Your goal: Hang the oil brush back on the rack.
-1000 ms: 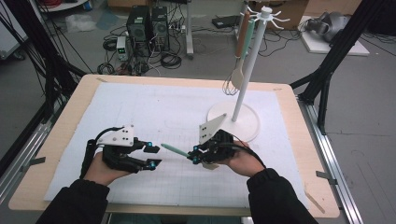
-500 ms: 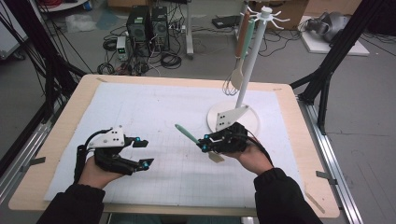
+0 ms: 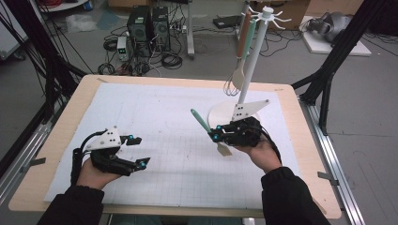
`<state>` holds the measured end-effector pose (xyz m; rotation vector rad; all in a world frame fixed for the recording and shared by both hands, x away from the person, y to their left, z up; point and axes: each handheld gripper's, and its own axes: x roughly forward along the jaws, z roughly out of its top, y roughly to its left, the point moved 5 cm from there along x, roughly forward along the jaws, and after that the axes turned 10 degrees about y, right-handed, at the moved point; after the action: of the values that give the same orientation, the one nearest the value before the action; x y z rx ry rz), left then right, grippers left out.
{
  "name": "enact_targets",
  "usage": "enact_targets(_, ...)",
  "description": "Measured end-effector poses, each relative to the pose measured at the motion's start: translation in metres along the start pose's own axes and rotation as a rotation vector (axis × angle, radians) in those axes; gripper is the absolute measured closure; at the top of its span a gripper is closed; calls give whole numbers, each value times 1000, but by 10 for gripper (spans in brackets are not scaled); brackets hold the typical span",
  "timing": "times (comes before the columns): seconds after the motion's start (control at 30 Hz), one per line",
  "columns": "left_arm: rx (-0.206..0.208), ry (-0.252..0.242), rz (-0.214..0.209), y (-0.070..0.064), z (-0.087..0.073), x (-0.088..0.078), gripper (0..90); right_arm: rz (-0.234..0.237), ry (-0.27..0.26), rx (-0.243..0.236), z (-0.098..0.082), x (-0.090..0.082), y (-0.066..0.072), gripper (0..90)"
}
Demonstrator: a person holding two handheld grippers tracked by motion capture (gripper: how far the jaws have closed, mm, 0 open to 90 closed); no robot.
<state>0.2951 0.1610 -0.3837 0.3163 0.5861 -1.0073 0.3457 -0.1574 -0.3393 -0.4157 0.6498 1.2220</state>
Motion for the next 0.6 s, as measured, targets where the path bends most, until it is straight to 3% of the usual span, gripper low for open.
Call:
enact_targets(0.17,-22,-1,30,3,-3,0,179,-17,-34,20,1,-11,-3,844)
enact_targets(0.6,-27,-6,51,8,-6,-3,171,-63,-85,67,5,-35,-15,844)
